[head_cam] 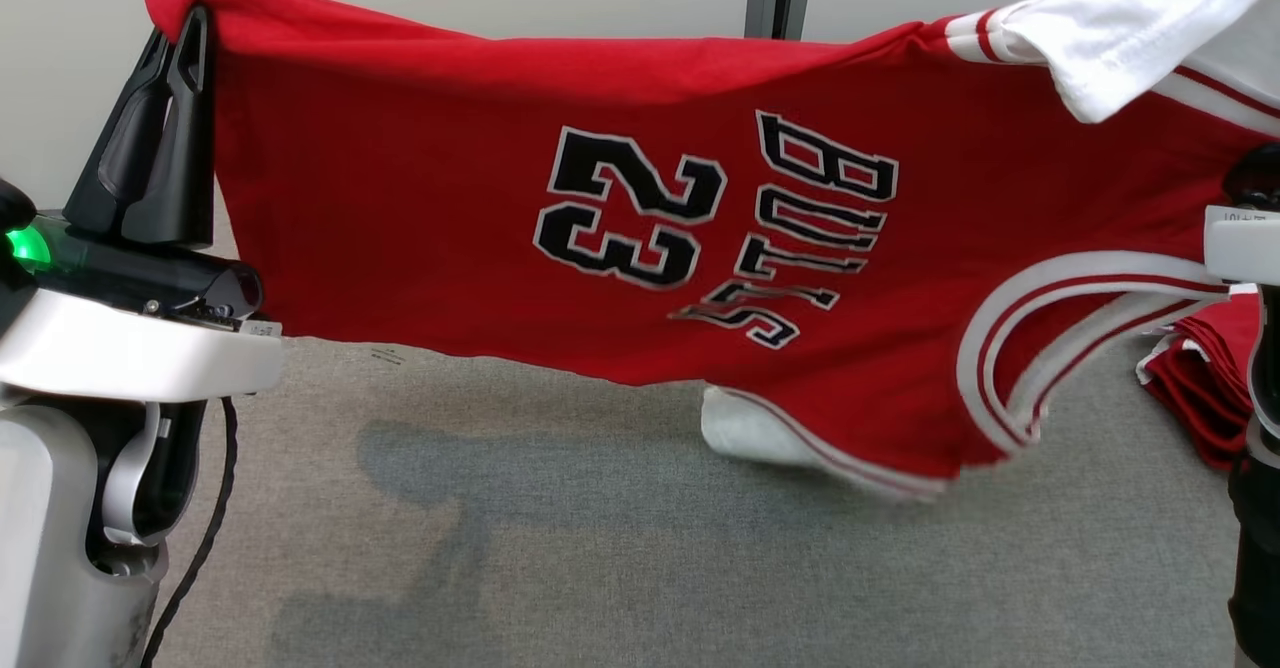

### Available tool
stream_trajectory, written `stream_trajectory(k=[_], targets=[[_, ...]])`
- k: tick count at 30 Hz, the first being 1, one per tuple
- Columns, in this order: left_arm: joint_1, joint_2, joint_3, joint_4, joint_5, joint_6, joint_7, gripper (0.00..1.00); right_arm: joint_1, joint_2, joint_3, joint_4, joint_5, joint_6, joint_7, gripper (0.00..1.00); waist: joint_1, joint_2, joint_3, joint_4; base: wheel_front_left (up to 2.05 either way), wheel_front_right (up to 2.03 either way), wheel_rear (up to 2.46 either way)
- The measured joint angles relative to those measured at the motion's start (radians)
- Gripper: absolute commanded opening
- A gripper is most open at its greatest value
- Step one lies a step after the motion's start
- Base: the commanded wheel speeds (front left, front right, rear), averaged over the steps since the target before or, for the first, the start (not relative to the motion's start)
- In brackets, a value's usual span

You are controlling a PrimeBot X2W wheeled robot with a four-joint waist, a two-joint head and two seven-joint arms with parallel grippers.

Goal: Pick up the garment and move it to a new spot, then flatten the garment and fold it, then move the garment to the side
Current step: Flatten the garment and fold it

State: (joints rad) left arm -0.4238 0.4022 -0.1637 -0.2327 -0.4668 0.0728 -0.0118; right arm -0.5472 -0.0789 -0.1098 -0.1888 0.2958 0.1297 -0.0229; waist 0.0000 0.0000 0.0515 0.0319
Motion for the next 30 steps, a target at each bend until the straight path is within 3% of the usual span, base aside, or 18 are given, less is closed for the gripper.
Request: stream_trajectory(k=[9, 16, 23, 30], targets=[[-0.053, -0.005, 0.006, 0.011, 0.005, 0.016, -0.011, 0.0, -0.07, 0.0, 0.015, 0.051, 0.03, 0.0, 0.002, 0.0, 0.0, 0.0, 0.042, -0.004, 0.0, 0.0, 0.0], [-0.214, -0.026, 0.005, 0.09, 0.006, 0.001, -0.052, 0.0, -0.251, -0.026, 0.062, 0.152, 0.056, 0.0, -0.028, 0.0, 0.0, 0.0001, 0.121, -0.006, 0.0, 0.0, 0.0], [-0.462, -0.056, -0.014, 0.317, 0.002, -0.056, -0.118, 0.0, -0.531, -0.038, 0.139, 0.374, 0.11, 0.0, -0.063, 0.0, 0.0, 0.0, 0.228, -0.009, 0.0, 0.0, 0.0], [-0.709, -0.131, -0.045, 0.62, 0.0, -0.108, -0.191, 0.0, -0.788, -0.038, 0.197, 0.691, 0.157, 0.0, -0.124, 0.0, 0.0, 0.0, 0.308, 0.001, 0.0, 0.0, 0.0]])
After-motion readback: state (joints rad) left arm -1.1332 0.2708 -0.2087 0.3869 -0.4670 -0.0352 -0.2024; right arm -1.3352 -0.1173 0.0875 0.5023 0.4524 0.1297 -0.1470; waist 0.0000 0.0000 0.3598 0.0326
